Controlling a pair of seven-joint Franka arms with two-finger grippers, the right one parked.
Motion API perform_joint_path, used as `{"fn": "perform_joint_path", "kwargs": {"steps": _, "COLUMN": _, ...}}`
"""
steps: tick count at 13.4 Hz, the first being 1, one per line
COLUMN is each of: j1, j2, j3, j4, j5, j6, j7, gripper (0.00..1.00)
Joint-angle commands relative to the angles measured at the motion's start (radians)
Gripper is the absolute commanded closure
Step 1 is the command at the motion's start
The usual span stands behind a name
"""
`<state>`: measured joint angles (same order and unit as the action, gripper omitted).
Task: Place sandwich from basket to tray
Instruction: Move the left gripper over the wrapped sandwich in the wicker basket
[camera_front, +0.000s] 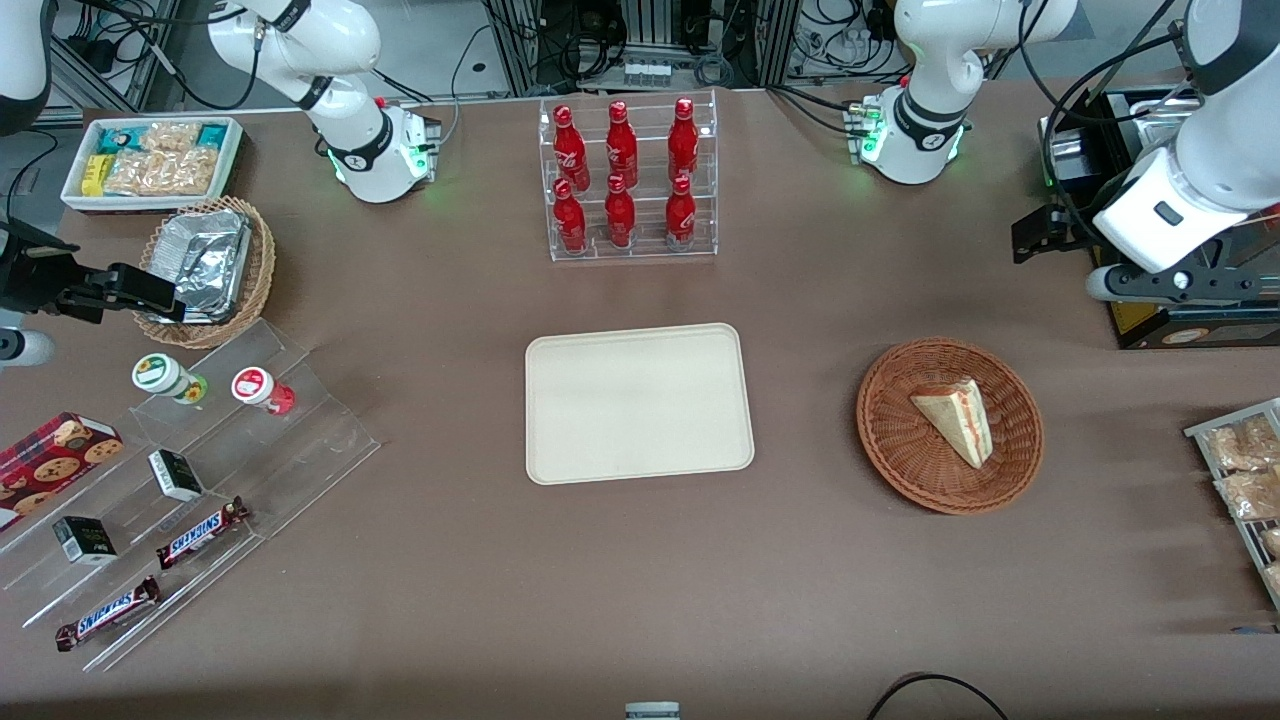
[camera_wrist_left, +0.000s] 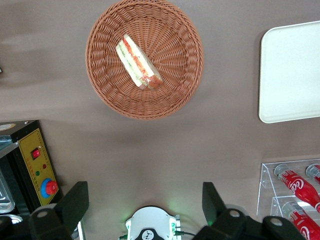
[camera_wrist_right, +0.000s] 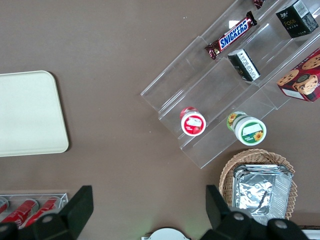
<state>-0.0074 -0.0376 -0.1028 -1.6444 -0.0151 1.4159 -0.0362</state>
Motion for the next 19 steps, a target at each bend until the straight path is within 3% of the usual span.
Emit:
{"fn": "perform_joint_path", "kwargs": {"steps": 1, "j1": 0.004, "j2": -0.013, "j3": 0.005, "j4": 0.014, "j5": -0.008, "j6": -0.012, "j7": 0.025, "gripper": 0.0}}
{"fn": "perform_joint_path", "kwargs": {"steps": 5, "j1": 0.004, "j2": 0.004, "j3": 0.006, "j4": -0.001, "j5": -0.003, "j6": 0.041, "j7": 0.025, "gripper": 0.0}}
{"fn": "perform_joint_path", "kwargs": {"steps": 19, "j1": 0.004, "j2": 0.171, "j3": 0.009, "j4": -0.33, "j5": 0.001, "j6": 0.578, "j7": 0.025, "gripper": 0.0}}
